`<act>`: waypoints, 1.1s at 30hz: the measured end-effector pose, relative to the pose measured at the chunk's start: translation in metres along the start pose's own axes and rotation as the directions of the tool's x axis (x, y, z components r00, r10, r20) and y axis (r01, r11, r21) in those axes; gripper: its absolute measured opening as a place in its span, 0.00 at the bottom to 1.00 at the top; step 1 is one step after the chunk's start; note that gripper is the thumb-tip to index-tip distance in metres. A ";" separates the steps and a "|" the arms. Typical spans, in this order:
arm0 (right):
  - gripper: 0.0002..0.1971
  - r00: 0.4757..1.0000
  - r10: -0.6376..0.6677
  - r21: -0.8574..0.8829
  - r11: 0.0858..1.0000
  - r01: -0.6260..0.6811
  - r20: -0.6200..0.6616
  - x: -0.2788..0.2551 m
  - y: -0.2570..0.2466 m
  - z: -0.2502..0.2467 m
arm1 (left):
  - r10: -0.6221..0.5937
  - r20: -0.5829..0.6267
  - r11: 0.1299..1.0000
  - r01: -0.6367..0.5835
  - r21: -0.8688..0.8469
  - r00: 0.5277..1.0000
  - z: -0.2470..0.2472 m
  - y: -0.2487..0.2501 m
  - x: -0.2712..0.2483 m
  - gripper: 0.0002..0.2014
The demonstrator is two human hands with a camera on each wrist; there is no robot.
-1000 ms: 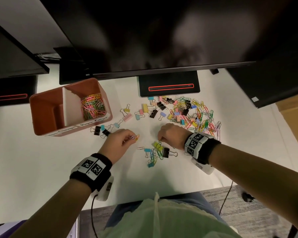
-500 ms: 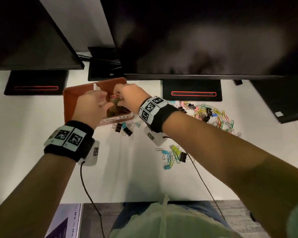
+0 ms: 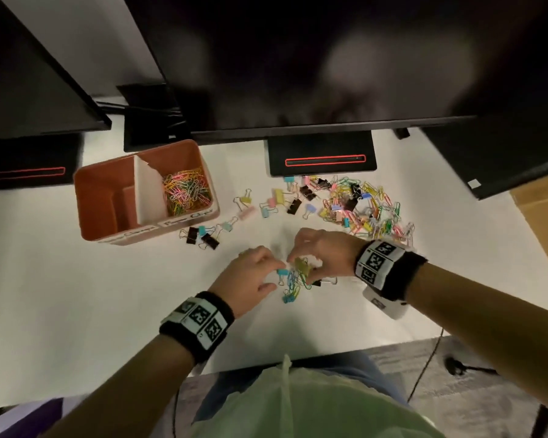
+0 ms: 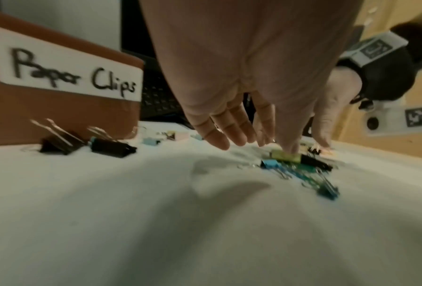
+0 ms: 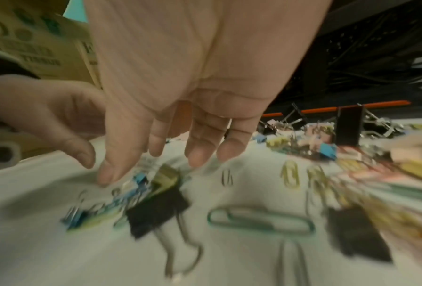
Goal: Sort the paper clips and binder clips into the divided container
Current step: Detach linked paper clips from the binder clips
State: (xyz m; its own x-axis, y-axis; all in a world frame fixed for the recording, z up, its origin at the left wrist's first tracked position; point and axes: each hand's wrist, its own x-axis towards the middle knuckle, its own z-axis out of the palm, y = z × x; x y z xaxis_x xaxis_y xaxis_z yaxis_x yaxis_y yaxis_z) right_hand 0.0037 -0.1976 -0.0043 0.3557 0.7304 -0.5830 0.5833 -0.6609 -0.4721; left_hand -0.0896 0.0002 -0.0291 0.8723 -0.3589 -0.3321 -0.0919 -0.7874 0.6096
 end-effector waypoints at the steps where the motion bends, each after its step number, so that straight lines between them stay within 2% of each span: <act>1: 0.23 1.000 0.012 -0.005 1.000 -0.012 0.012 -0.002 0.003 0.007 | 0.017 0.027 1.000 -0.018 0.025 0.999 0.007 0.002 0.005 0.21; 6: 0.15 0.995 0.046 0.124 0.992 -0.035 -0.089 0.009 0.013 0.022 | 0.034 0.036 0.988 -0.039 0.147 0.999 0.018 0.002 0.022 0.17; 9: 0.14 0.988 0.053 0.152 0.988 -0.030 -0.146 0.011 0.020 0.019 | 0.013 0.033 0.985 -0.018 0.169 0.999 0.017 0.002 0.028 0.15; 11: 0.16 0.974 0.054 0.175 0.985 -0.015 -0.218 0.010 0.026 0.014 | 0.004 0.021 0.984 -0.008 0.181 1.000 0.017 0.001 0.030 0.13; 16: 0.28 0.923 0.096 0.180 0.983 -0.030 -0.372 0.000 0.035 0.008 | -0.004 -0.011 0.997 0.005 0.078 1.000 0.012 -0.001 0.029 0.10; 17: 0.28 0.927 0.078 0.155 0.988 -0.021 -0.367 -0.004 0.035 0.008 | -0.001 -0.035 0.999 0.002 0.050 0.999 0.010 -0.001 0.029 0.10; 19: 0.26 0.964 0.013 0.085 0.996 0.010 -0.266 -0.013 0.031 0.013 | -0.043 -0.111 0.998 0.039 -0.039 0.993 0.004 -0.001 0.029 0.10; 22: 0.23 0.996 -0.042 -0.083 0.996 0.035 -0.075 -0.022 0.025 0.029 | -0.210 -0.235 0.969 0.169 -0.183 0.949 -0.006 -0.008 0.026 0.09; 24: 0.20 0.998 -0.027 -0.129 0.991 0.020 -0.052 -0.022 0.024 0.039 | -0.243 -0.302 0.969 0.220 -0.110 0.922 -0.009 -0.015 0.023 0.11; 25: 0.18 0.998 -0.018 -0.116 0.993 0.011 -0.060 -0.021 0.025 0.042 | -0.219 -0.314 0.975 0.221 -0.031 0.924 -0.009 -0.017 0.021 0.13; 27: 0.14 0.996 -0.011 -0.069 0.998 0.005 -0.088 -0.021 0.026 0.045 | -0.134 -0.261 0.983 0.162 0.091 0.956 -0.006 -0.015 0.016 0.15; 29: 0.12 0.993 -0.019 -0.026 1.000 0.016 -0.113 -0.022 0.029 0.044 | -0.051 -0.143 0.990 0.069 0.126 0.988 0.003 -0.006 0.009 0.16; 33: 0.13 0.975 -0.026 0.041 0.999 0.035 -0.221 -0.017 0.033 0.029 | 0.014 0.037 0.992 -0.018 0.126 0.999 0.028 0.012 0.002 0.20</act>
State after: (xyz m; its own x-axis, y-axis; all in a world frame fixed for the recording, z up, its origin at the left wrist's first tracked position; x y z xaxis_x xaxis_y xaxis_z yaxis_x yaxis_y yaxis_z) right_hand -0.0043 -0.2372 -0.0290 0.4931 0.7671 -0.4104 0.5652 -0.6411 -0.5192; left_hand -0.1028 -0.0240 -0.0427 0.8524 -0.3880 -0.3504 -0.1676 -0.8377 0.5199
